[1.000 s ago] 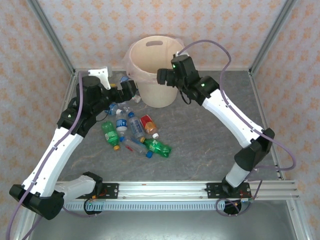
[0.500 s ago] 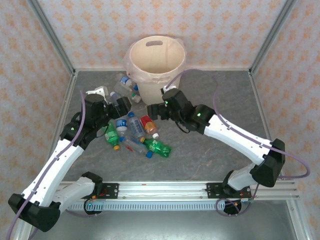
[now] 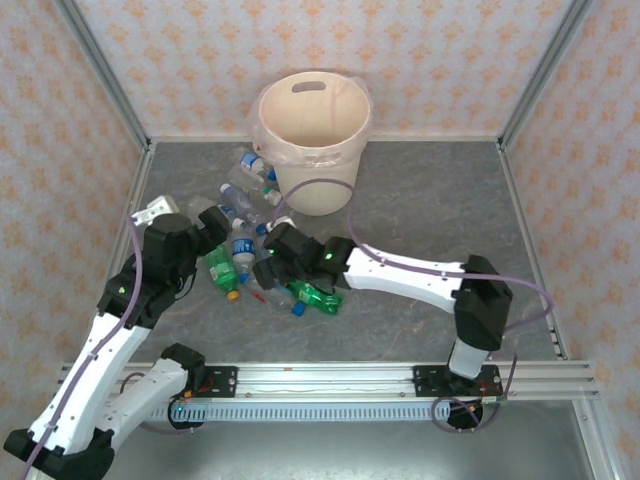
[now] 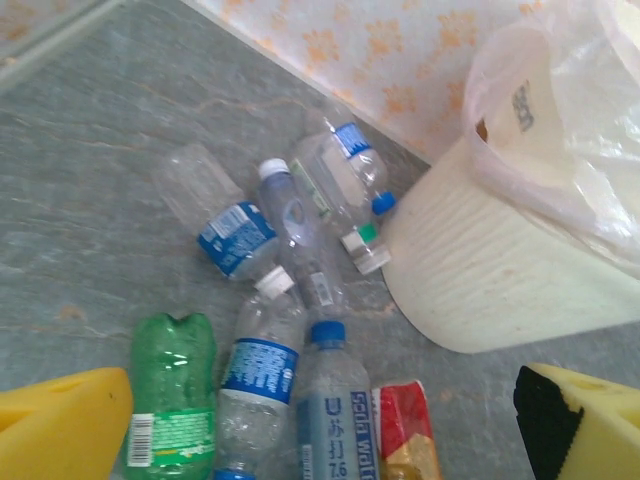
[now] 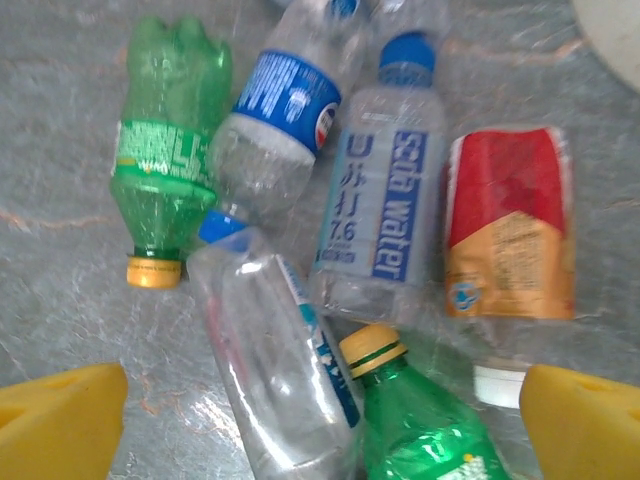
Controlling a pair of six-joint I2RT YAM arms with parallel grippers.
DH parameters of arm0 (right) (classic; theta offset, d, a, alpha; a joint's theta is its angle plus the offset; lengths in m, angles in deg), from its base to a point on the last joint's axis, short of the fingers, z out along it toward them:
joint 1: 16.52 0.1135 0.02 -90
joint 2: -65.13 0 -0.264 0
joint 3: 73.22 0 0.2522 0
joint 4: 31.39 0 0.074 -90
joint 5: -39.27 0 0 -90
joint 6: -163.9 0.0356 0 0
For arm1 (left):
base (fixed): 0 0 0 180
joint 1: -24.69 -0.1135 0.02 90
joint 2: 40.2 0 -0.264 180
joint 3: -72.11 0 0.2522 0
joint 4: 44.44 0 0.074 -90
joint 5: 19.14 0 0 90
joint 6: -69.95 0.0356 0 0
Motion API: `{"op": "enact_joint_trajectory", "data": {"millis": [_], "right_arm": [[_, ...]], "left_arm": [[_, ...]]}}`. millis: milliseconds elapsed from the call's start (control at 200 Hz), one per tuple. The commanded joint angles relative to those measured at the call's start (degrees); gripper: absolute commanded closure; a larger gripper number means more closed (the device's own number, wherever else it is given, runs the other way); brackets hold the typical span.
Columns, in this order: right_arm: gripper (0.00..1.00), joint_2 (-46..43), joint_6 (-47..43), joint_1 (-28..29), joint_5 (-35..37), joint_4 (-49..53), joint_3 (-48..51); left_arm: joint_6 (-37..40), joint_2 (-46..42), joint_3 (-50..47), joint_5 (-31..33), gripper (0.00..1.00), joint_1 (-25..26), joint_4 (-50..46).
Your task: Put the plastic bottles in the bin
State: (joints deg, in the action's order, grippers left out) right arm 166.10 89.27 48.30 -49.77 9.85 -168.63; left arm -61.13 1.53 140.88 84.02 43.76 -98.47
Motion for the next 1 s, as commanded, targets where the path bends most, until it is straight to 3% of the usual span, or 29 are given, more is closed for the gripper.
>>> {"op": "enact_joint_trajectory", "data": {"millis": [0,200,330,996], "right_arm": [[0.00,3.6,-1.0,1.7,-0.7,-0.4,-4.3],[0.18,11.8,-3.3,2.1,-5.3,4.0,-10.2],[0.23,15.2,-4.5,2.1,-6.2,5.9,-12.6],[0.29,21.4,-6.1,2.6,-6.2,8.1,-13.0]], "left_arm": [[-1.4,-2.6,0.6,6.0,0.01,-0.4,-3.6],[-0.4,-6.3,1.3,8.6,0.01,-0.4,-3.5],[0.0,-6.7,1.8,8.8,0.01,-0.3,-3.7],[0.4,-9.4,1.6,7.9,0.01,-0.3,-3.5]]}}
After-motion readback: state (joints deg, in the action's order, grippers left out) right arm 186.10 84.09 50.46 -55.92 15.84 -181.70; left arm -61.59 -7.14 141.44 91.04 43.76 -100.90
